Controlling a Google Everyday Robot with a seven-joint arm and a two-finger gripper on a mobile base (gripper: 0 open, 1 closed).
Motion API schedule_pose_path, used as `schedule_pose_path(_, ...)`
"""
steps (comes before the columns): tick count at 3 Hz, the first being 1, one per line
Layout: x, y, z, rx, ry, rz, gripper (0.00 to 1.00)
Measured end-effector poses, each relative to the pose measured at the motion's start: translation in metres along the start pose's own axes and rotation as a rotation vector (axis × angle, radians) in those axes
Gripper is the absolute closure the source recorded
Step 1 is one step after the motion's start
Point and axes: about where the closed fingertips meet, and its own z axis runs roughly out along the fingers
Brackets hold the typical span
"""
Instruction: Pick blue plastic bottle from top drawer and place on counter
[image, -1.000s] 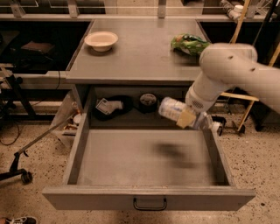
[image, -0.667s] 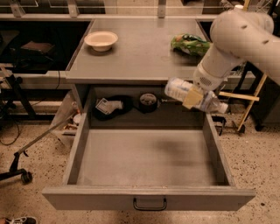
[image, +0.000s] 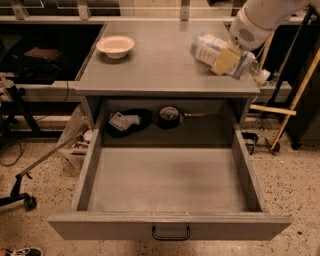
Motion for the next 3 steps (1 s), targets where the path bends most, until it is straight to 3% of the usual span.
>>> schedule_pose_path(1,-0.056,-0.008,0.003,-0.015,-0.073,-0.026,1.00)
schedule_pose_path(2,-0.104,-0.009,0.044,-0.051,-0.116,-0.012,1.00)
schedule_pose_path(3,-0.129,-0.018,0.081,-0.027,-0.140,0.075,1.00)
